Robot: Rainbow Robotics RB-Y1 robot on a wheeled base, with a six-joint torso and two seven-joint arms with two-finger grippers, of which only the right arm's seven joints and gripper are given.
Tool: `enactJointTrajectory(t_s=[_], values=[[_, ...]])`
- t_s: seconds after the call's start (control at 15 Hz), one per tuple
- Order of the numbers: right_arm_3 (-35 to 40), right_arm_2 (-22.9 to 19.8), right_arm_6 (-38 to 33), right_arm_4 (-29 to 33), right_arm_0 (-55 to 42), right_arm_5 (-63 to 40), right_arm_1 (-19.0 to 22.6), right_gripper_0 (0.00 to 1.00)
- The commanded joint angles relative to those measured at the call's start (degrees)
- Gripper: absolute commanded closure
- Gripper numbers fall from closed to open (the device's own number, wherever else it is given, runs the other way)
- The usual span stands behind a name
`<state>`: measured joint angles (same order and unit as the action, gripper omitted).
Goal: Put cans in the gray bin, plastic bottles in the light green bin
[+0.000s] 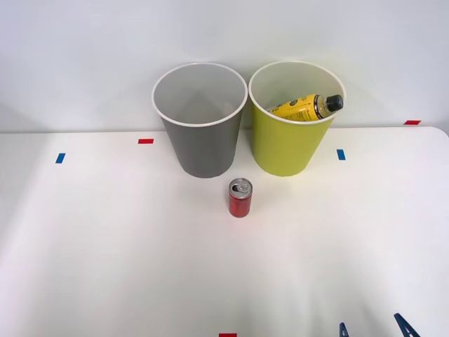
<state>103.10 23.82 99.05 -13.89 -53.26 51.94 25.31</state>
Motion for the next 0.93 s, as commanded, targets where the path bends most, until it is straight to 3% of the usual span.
enactJointTrajectory(t_s=[0.07, 0.6, 0.73, 0.93], values=[[0.0, 0.0, 0.0, 0.0, 0.0, 0.0, 0.0, 0.17], [-1.58, 4.83, -2.02, -1.41, 8.35, -1.23, 1.32, 0.17], [-2.64, 6.42, -2.55, -0.7, 11.34, -1.85, 1.41, 0.06], [-6.86, 7.12, -3.78, 2.02, 16.87, -1.32, 0.0, 0.03]])
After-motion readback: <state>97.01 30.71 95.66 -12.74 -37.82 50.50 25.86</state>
